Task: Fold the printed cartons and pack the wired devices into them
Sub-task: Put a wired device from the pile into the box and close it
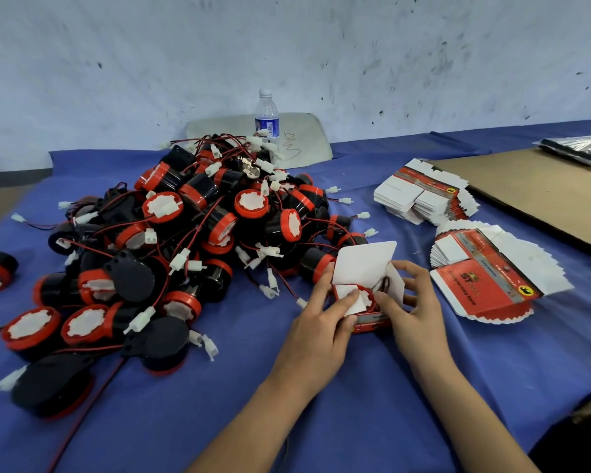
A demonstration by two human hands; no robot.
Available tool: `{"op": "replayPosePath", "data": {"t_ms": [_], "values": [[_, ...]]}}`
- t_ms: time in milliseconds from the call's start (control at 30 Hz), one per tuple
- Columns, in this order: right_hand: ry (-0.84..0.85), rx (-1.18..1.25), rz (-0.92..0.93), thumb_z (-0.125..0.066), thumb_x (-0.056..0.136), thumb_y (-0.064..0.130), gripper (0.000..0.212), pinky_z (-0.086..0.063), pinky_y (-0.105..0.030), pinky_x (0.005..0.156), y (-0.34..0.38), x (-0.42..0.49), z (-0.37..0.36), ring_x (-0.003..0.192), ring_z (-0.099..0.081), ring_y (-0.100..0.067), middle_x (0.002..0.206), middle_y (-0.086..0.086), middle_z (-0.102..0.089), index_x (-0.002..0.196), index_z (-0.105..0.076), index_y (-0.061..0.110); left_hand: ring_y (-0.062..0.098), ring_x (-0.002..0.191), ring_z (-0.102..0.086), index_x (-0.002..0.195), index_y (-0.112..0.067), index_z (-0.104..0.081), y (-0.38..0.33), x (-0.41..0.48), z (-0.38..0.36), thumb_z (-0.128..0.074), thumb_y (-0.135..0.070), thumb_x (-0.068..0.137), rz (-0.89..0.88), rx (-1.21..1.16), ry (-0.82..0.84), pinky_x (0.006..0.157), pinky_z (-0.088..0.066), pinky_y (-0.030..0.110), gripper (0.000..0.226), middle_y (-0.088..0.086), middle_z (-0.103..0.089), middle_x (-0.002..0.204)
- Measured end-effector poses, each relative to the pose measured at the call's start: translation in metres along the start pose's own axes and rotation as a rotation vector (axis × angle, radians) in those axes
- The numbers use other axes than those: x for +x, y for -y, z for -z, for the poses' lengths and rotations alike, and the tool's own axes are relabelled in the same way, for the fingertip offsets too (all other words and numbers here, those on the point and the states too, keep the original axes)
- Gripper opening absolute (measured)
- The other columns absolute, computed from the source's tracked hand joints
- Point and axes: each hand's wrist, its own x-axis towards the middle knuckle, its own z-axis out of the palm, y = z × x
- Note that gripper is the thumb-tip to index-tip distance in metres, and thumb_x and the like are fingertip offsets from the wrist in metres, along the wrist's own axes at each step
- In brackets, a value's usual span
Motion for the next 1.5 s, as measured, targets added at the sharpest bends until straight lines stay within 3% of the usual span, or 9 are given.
{"op": "replayPosePath", "data": {"t_ms": [300, 433, 633, 833, 967, 1133, 1267, 1400, 1500], "values": [[0.022, 0.038, -0.095, -0.067, 0.085, 0.0, 0.023, -0.052, -0.036, 0.083, -0.004, 0.01, 0.001, 0.096, -0.061, -0.024, 0.118, -0.002, -0.06, 0.09, -0.072, 0.022, 0.006, 0.141, -0.031, 0.133, -0.019, -0.058, 0.003, 0.001, -0.003, -0.055, -0.021, 0.098, -0.009, -0.07, -0.036, 0.106, -0.041, 0.038, 0.035, -0.011, -0.014, 0.16], [0.042, -0.091, 0.012, -0.07, 0.084, 0.003, 0.025, -0.046, -0.015, 0.074, 0.001, 0.009, 0.001, 0.092, -0.061, -0.007, 0.107, 0.006, -0.06, 0.082, -0.073, 0.027, 0.007, 0.141, -0.031, 0.133, -0.018, -0.058, 0.003, 0.001, -0.003, -0.056, -0.02, 0.097, -0.007, -0.071, -0.055, 0.107, -0.041, 0.037, 0.036, -0.01, -0.015, 0.16], [0.289, -0.151, 0.043, -0.075, 0.078, 0.011, 0.028, -0.047, -0.007, 0.073, 0.002, 0.008, 0.022, 0.09, -0.06, 0.008, 0.118, 0.005, -0.054, 0.101, -0.07, 0.027, 0.007, 0.141, -0.03, 0.132, -0.017, -0.059, 0.002, 0.001, -0.002, -0.056, -0.02, 0.097, -0.033, -0.051, -0.071, 0.108, -0.041, 0.034, 0.035, -0.01, -0.015, 0.16], [0.266, -0.199, 0.128, -0.064, 0.089, 0.007, 0.028, -0.045, -0.005, 0.078, -0.004, 0.002, 0.022, 0.106, -0.05, 0.019, 0.137, 0.015, -0.043, 0.11, -0.069, 0.026, 0.013, 0.119, -0.046, 0.098, -0.011, -0.069, -0.006, -0.002, -0.005, -0.065, -0.009, 0.09, -0.014, 0.059, -0.283, 0.098, -0.037, 0.01, 0.009, 0.002, -0.042, 0.131], [0.279, -0.358, 0.272, -0.075, 0.079, 0.011, 0.038, -0.039, -0.007, 0.086, -0.004, -0.004, 0.023, 0.1, -0.055, -0.01, 0.124, 0.004, -0.052, 0.106, -0.066, 0.037, 0.016, 0.102, -0.048, 0.097, -0.008, -0.064, -0.006, -0.001, -0.004, -0.06, 0.0, 0.088, -0.053, 0.134, -0.257, 0.085, -0.049, 0.033, 0.013, 0.0, -0.055, 0.109], [0.235, -0.428, 0.344, -0.079, 0.076, 0.007, 0.03, -0.039, -0.022, 0.096, 0.0, -0.008, 0.022, 0.113, -0.053, -0.023, 0.116, 0.005, -0.055, 0.096, -0.071, 0.028, 0.008, 0.106, -0.041, 0.102, -0.015, -0.071, -0.009, -0.002, -0.003, -0.066, -0.01, 0.088, -0.139, 0.062, -0.163, 0.092, -0.033, 0.01, 0.016, 0.002, -0.055, 0.112], [0.198, -0.121, 0.396, -0.058, 0.091, 0.027, 0.017, -0.046, -0.018, 0.085, 0.022, -0.015, 0.026, 0.105, -0.063, -0.012, 0.111, 0.005, -0.068, 0.078, -0.07, 0.03, 0.008, 0.105, -0.041, 0.099, -0.009, -0.072, -0.008, 0.0, -0.002, -0.062, -0.014, 0.091, -0.156, 0.022, -0.156, 0.092, -0.031, 0.007, 0.014, 0.005, -0.057, 0.109], [0.17, 0.142, 0.306, -0.057, 0.092, 0.037, 0.009, -0.05, -0.019, 0.082, 0.049, -0.002, 0.018, 0.094, -0.07, -0.016, 0.091, -0.004, -0.074, 0.101, -0.057, 0.04, 0.013, 0.106, -0.045, 0.101, -0.009, -0.072, -0.009, 0.002, -0.001, -0.058, -0.016, 0.093, -0.16, -0.024, -0.135, 0.093, -0.036, 0.014, 0.017, 0.006, -0.056, 0.111], [0.288, -0.089, 0.249, -0.058, 0.09, 0.036, 0.028, -0.047, -0.012, 0.09, 0.053, 0.018, 0.01, 0.101, -0.061, 0.008, 0.104, 0.008, -0.073, 0.116, -0.06, 0.047, 0.013, 0.106, -0.046, 0.101, -0.01, -0.072, -0.007, 0.001, 0.0, -0.058, -0.016, 0.094, -0.159, -0.015, -0.131, 0.093, -0.036, 0.014, 0.016, 0.004, -0.056, 0.111]]}}
